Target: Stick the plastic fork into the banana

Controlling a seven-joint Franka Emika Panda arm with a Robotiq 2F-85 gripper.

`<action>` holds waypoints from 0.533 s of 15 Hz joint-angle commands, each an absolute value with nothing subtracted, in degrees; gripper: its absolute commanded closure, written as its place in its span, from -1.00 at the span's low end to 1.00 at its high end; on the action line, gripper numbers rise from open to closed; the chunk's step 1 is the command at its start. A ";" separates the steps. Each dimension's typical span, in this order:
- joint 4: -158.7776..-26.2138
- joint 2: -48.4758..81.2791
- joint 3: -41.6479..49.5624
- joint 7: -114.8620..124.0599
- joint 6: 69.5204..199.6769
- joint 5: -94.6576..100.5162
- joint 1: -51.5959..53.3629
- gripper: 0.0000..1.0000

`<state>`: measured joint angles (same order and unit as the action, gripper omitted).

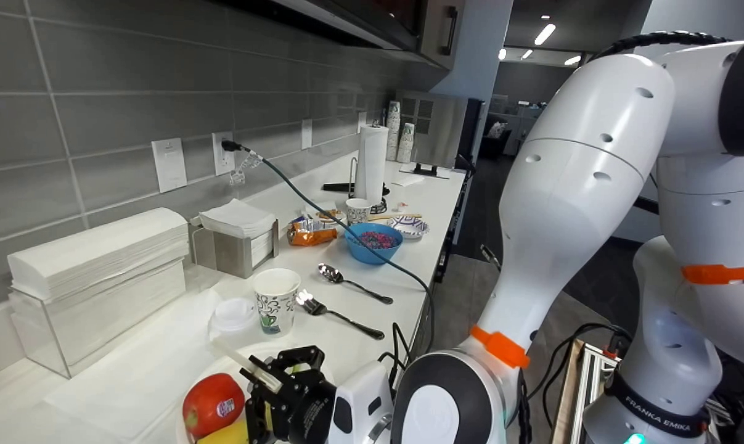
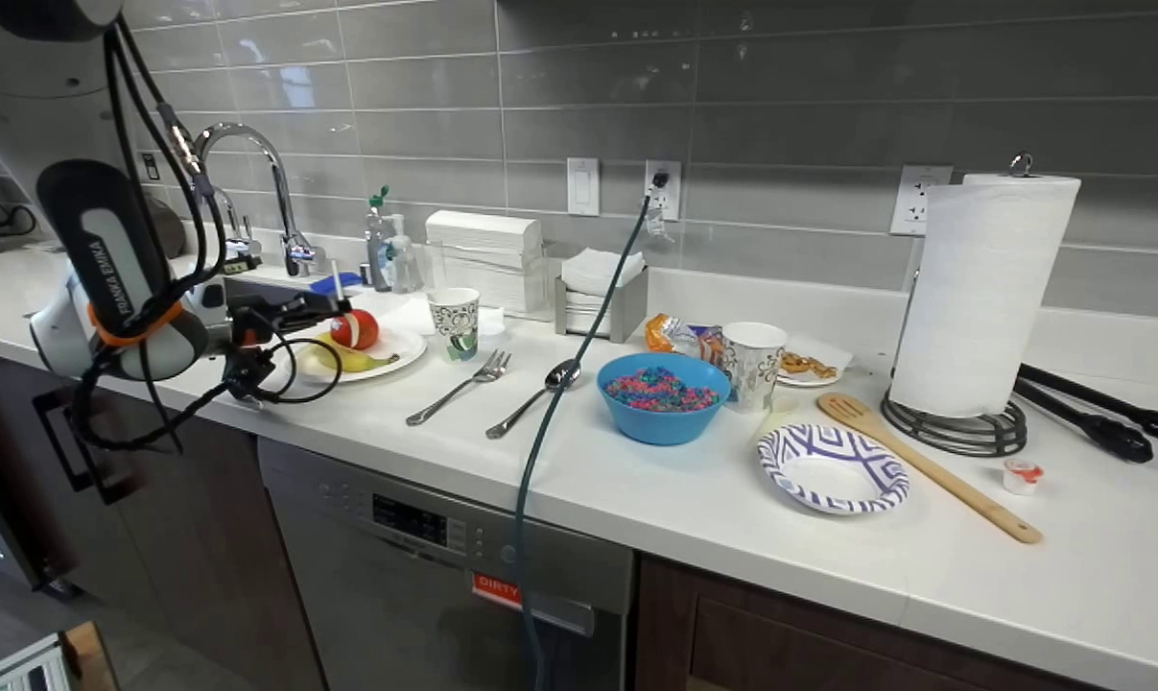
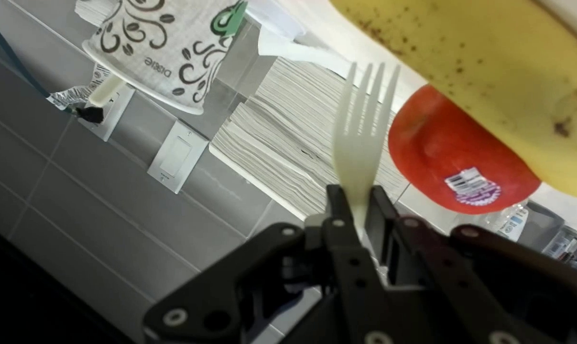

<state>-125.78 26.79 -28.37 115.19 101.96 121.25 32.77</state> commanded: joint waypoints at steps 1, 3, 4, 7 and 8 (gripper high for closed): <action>-125.19 28.12 -29.57 117.13 102.51 119.12 32.33 0.93; -125.27 27.75 -29.98 116.53 103.22 117.17 32.11 0.93; -125.30 27.73 -29.98 116.41 102.81 116.66 32.27 0.93; -125.07 27.96 -30.27 117.36 103.49 114.96 32.15 0.93; -125.04 28.02 -30.32 117.63 103.60 114.51 32.18 0.93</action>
<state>-125.31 26.77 -29.49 115.90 102.04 117.02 32.76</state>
